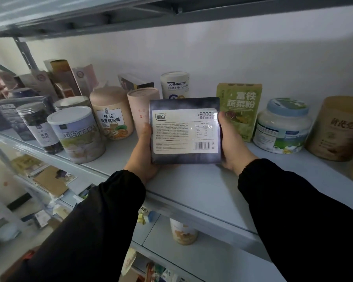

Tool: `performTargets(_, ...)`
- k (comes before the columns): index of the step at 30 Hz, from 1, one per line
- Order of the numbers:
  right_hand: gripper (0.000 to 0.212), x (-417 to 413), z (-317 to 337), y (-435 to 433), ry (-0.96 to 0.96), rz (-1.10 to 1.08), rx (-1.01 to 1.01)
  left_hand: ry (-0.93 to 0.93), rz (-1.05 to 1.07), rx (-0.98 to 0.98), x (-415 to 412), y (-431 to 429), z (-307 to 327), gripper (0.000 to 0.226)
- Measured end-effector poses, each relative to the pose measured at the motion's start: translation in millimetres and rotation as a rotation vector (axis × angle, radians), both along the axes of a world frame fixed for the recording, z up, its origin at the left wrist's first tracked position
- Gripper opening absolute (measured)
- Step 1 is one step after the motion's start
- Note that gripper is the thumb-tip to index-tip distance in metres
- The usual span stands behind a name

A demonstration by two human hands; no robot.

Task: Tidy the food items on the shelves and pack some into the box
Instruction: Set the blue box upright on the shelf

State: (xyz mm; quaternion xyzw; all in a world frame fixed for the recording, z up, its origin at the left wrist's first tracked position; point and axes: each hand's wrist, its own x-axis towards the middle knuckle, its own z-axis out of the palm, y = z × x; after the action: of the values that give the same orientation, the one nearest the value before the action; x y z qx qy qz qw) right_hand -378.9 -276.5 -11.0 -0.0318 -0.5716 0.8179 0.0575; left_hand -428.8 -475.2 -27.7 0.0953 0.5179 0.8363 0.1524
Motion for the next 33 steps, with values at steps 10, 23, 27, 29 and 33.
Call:
performTargets(10,0.067,14.7,15.6,-6.0,0.017,0.061,-0.042,-0.003,-0.071,0.028,8.2,-4.6,0.6,0.074)
performTargets(23,0.072,6.3,6.7,-5.3,0.092,0.085,-0.067,0.083,-0.135,0.063,0.3,-7.8,-9.9,0.079)
performTargets(27,0.074,3.3,3.9,-2.1,0.092,0.107,-0.107,0.117,-0.114,0.050,0.4,-8.0,-10.0,0.064)
performTargets(29,0.072,3.3,4.6,-1.2,0.075,0.140,-0.127,0.144,-0.057,-0.030,-1.1,-7.6,-9.4,0.049)
performTargets(33,0.085,1.2,-3.1,1.3,0.126,0.339,-0.150,0.205,0.045,-0.108,-3.8,-1.8,-12.2,0.045)
